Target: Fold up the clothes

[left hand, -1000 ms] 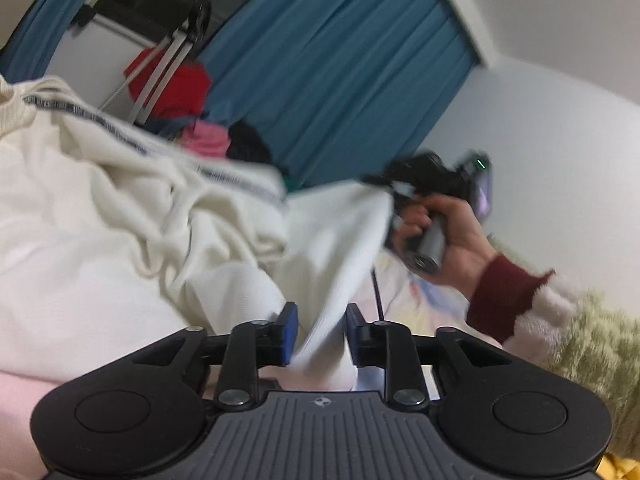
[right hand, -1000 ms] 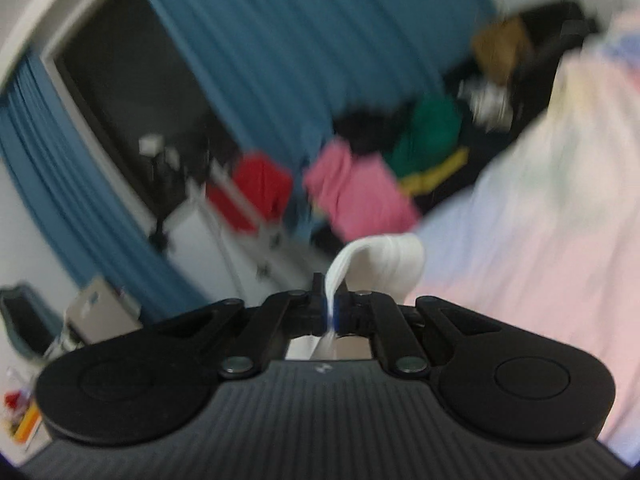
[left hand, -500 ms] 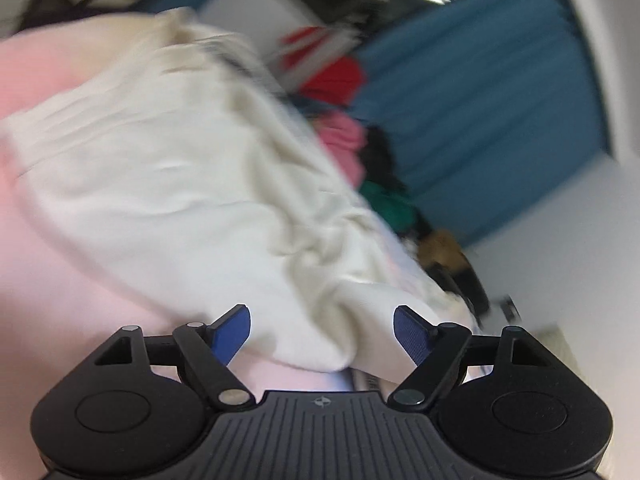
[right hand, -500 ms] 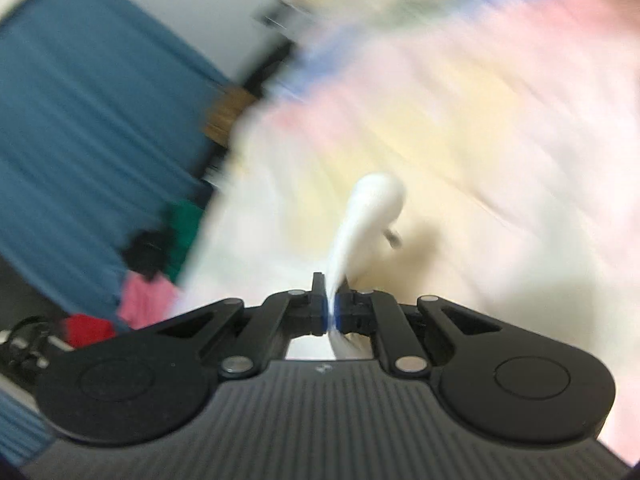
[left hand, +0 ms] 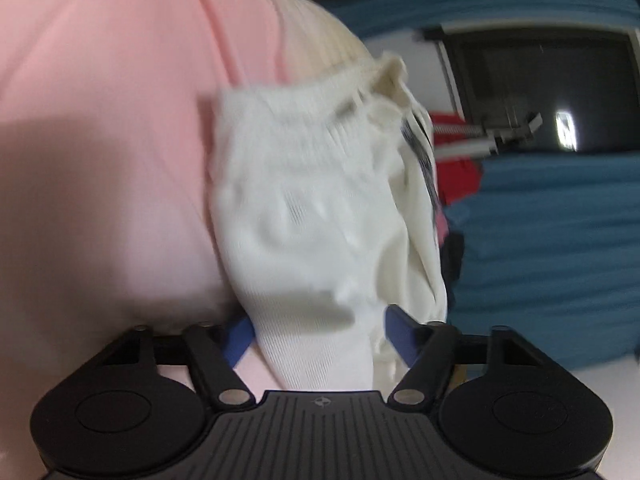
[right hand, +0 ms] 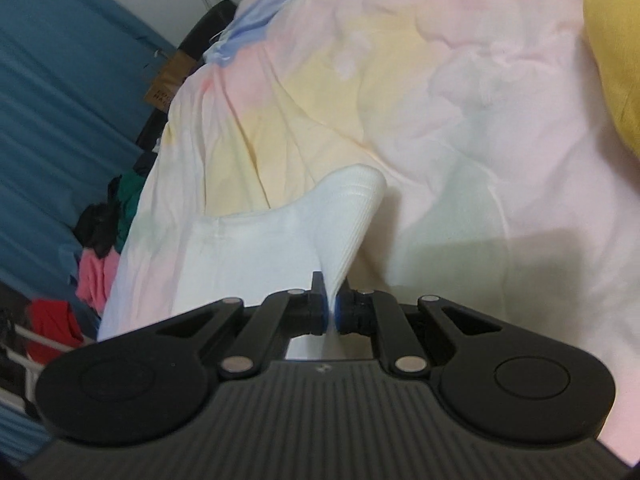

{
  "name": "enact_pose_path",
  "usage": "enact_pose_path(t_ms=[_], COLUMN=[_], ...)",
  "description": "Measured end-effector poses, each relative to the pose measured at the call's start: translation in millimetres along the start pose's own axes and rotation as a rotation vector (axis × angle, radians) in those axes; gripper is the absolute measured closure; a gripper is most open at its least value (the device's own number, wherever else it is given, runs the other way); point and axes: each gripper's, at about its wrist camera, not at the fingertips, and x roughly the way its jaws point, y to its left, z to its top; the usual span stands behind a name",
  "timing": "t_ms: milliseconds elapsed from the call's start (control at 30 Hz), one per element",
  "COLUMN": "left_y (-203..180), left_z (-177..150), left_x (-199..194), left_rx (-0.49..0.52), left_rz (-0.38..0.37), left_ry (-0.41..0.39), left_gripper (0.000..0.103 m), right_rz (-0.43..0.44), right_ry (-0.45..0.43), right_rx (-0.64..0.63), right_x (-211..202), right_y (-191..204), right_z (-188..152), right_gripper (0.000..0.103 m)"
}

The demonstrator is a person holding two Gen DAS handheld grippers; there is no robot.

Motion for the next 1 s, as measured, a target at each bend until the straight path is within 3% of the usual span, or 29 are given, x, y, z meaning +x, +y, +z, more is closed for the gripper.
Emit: enact_pose_path(t_ms=[33,100,200,400,533,700,800,900,1000], left_y=[-0.5,-1.6,-3.1,-56.5,-78.8,-46.6,-27.8,-19.5,-25.6], left_z=[4.9,14.7,29.3,35.1,56.1,76.1,78.0,85.9,85.0], left_x=[0.1,0.3,0.6,-39.9,-82.3,-134.1,-144.0,-148.4,-149.0], left_rx=[0.007,0.02,0.041,0.26,0.25,0.194,0.175,0.08,0.136], left_rz=[0.003,0.01,0.02,0.059,0.015,0.029,0.106,0.088,0.104], left_ry=[-0.007,-0.022,-0.044,-0.164,-0.264,-0.392,-0.41,-0.401,-0.43], left_gripper=[0.049,0.077,0.092,0.098,0.098,0.098,0.098,0.098,0.098], right_rz=[0.002,0.004,0.003,0.005,0.004,0.017,0.043,0.05,0.013], right_ry=[-0.004,-0.008,-0.003,-0.01,-0.02,-0.011,-0.002,-0.005,-0.002], right_rx=[-0.023,-0.06,-0.075,-0.102,-0.104,-0.058,-0.058,-0.092,-0.118], right_x=[-1.5,-4.0,-5.4,-2.3,2.5,8.6,13.3,19.9,26.4], right_y=[4.2,11.5,17.0,21.0,21.0,15.5,14.7,18.3,38.4], right_z=[-0.7,-2.1,-5.1,-7.5,-6.1,-2.6,2.1,6.9,12.5], right_gripper=[0.095,0.095,0.095,0.095,0.095,0.096,0.096,0.096,0.097])
